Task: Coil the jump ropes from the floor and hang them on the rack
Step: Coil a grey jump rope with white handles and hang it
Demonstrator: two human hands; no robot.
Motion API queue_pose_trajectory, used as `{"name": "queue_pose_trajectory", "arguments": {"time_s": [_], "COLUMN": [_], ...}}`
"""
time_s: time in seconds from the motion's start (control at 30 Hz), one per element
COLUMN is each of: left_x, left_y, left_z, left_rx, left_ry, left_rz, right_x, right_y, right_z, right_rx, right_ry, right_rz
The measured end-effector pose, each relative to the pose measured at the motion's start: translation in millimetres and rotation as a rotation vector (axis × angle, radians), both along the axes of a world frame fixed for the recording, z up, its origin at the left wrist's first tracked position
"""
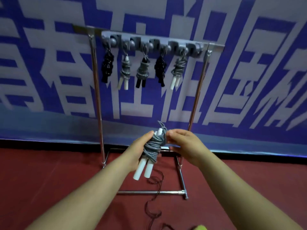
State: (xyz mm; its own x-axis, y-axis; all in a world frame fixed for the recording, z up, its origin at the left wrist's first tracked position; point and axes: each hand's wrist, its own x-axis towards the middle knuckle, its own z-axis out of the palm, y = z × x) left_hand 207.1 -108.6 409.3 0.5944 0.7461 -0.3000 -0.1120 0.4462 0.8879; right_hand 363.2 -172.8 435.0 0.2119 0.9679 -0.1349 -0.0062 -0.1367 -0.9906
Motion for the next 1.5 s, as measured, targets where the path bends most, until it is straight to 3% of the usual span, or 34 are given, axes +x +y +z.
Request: {"name": "queue_pose_trajectory", "arguments": {"time_s": [0.43, 0.6, 0.7, 0.87, 1.03, 1.27, 1.4, 1.5], "left_x": [35, 61, 81, 117, 147, 156, 147, 139], "left_y": [69, 95, 108, 131, 139, 151, 156, 153], "left_z": [89, 101, 115, 141, 157, 150, 134, 112], "left_rx": [0.077, 0.074, 0.104, 0.255, 0.391, 0.46, 0.447, 0.453], "left_ry": [0.075, 0.192, 0.128, 0.087, 0.154, 0.273, 0.313, 0.346], "left_rz": [-0.074, -0.171, -0.084, 0.001, -0.053, -0.096, -0.101, -0.081], "right_x": [7, 28, 47, 91, 137, 168, 163, 147], "right_y": [73, 100, 120, 145, 168, 200, 199, 182], "right_z": [84, 103, 120, 148, 155, 160, 142, 107], "right_rx": [0.154, 0.242, 0.301, 0.38, 0.365, 0.241, 0.177, 0.172], "right_ry": [0.267, 0.175, 0.123, 0.076, -0.085, -0.183, -0.294, -0.152], "right_rz": [-0.191, -0.308, -0.388, -0.524, -0.64, -0.688, -0.61, -0.574]}}
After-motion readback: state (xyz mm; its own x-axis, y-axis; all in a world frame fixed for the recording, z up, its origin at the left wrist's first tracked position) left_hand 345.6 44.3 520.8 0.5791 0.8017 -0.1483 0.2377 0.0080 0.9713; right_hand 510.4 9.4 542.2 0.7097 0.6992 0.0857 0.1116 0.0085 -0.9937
